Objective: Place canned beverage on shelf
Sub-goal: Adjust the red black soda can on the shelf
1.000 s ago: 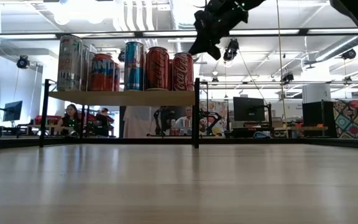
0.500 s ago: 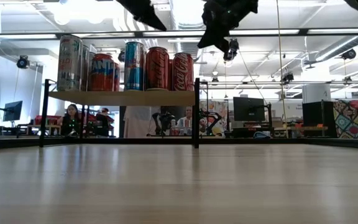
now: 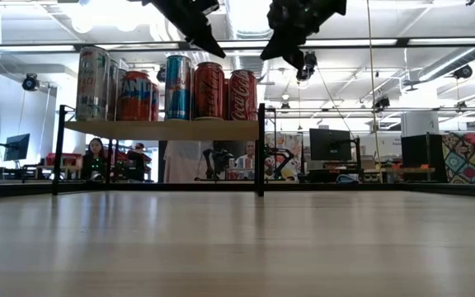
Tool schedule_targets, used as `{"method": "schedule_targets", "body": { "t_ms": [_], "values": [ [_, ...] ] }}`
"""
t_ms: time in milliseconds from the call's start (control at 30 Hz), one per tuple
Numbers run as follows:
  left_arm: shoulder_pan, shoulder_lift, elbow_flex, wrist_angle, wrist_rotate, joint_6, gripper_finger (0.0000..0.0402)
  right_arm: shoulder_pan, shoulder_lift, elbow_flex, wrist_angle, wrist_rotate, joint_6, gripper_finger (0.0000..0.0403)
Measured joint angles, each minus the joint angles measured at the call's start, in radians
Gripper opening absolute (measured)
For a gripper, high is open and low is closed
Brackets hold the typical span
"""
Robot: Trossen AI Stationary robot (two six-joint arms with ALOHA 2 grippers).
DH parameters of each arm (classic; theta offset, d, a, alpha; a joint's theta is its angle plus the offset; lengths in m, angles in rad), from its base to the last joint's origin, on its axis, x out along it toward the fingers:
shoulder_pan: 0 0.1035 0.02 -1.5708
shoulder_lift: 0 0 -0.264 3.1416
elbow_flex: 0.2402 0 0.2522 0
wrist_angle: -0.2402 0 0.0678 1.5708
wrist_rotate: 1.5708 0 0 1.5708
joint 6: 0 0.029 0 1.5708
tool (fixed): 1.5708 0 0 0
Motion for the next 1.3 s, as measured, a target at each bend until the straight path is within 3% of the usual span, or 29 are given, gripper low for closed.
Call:
{"method": "schedule_targets", "body": {
  "t_ms": [200, 433, 833, 1300],
  "values": [
    [0.0, 0.022, 0.011, -0.018, 0.0, 0.005, 0.0, 0.023, -0.074, -0.099, 0.069, 0.009, 0.038, 0.0009],
    [0.0, 0.033, 0.009, -0.02, -0.003, 0.012, 0.0, 0.036, -0.127, -0.166, 0.082, 0.102, 0.064, 0.0009],
    [-0.006, 0.042, 0.011, -0.032, -0.063, -0.068, 0.0, 0.04, -0.154, -0.219, 0.096, 0.104, 0.06, 0.0009],
    [0.001, 0.253, 0.327, -0.316, -0.085, -0.072, 0.0, 0.04, -0.155, -0.247, 0.102, 0.105, 0.048, 0.0009]
  ]
}}
